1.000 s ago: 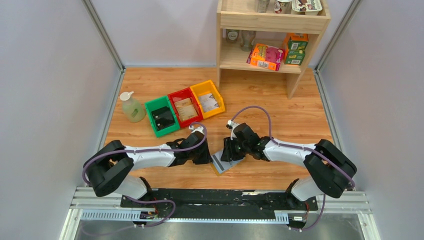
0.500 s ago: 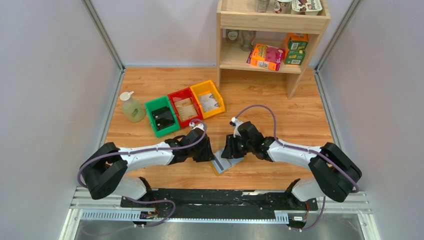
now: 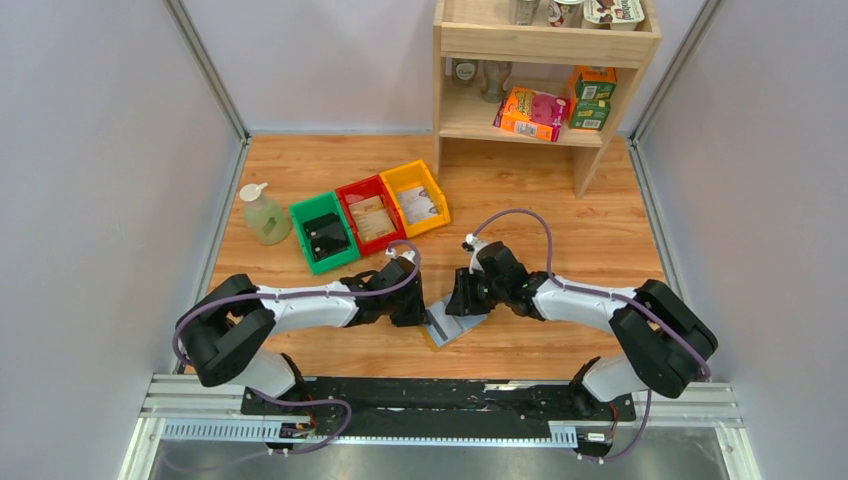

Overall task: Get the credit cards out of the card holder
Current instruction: Remove the credit card from the card holder.

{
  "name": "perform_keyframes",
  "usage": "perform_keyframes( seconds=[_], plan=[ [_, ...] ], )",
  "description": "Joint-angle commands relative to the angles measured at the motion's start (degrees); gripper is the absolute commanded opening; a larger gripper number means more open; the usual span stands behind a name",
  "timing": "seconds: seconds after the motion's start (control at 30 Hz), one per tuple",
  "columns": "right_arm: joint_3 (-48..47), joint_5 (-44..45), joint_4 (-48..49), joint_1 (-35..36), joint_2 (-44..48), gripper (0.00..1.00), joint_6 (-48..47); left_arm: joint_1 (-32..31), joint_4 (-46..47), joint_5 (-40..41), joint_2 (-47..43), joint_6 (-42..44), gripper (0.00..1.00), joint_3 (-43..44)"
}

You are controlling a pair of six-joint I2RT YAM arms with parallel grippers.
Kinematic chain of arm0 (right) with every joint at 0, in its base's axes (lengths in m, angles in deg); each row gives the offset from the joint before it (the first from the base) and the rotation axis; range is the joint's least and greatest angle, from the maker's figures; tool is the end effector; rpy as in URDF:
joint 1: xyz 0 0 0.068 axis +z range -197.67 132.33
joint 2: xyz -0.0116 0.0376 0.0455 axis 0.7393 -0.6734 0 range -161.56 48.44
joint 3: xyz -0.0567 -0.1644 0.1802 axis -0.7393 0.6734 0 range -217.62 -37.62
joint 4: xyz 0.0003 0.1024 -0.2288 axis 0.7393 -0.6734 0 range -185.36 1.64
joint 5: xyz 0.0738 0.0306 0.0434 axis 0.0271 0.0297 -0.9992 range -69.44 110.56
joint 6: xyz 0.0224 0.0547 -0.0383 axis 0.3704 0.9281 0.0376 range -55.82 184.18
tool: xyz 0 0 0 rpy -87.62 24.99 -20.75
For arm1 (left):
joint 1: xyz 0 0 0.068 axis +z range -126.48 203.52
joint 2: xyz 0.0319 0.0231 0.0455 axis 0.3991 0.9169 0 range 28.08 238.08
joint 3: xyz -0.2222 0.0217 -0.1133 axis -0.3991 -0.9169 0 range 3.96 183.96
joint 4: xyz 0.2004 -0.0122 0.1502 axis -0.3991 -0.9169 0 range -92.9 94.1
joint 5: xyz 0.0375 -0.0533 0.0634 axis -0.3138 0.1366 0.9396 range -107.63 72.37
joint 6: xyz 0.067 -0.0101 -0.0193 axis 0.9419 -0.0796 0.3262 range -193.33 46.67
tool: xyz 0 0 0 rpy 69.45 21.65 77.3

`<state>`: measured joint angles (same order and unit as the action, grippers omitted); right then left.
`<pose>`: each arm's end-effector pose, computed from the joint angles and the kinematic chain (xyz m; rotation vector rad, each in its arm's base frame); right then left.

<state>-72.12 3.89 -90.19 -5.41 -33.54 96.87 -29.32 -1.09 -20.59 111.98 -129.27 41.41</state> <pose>0.1907 0.1955 0.1224 -0.3586 2.5859 0.8911 0.1671 -0.2253 0.1218 -0.0485 2.6804 -0.7982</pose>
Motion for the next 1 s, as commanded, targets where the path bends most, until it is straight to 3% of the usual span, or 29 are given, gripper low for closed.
perform_keyframes(
  seconds=[0.0, 0.33, 0.57, 0.67, 0.97],
  plan=[
    [-0.04, -1.35, 3.67, -0.42, -1.87, 0.36, -0.34, -0.16, 2.55, -0.9, 1.53, -1.79, 0.0, -2.2],
    [3.04, -6.79, 10.08, -2.44, -2.49, 0.29, 1.59, -0.16, 4.23, -1.35, 3.2, -3.21, 0.0, -4.85],
    [6.64, -12.24, 17.46, -5.96, -2.49, 0.13, 4.31, 0.37, 2.82, -0.99, 3.46, -2.15, 0.0, -4.76],
    [7.6, -13.56, 19.49, -7.01, -2.75, 0.01, 5.02, 0.54, 2.91, -0.99, 3.73, -2.15, 0.0, -4.49],
    [9.54, -14.8, 21.16, -9.3, -1.7, 0.0, 5.19, 0.72, 2.91, -0.47, 3.91, -1.89, 0.0, -4.49]
  ],
)
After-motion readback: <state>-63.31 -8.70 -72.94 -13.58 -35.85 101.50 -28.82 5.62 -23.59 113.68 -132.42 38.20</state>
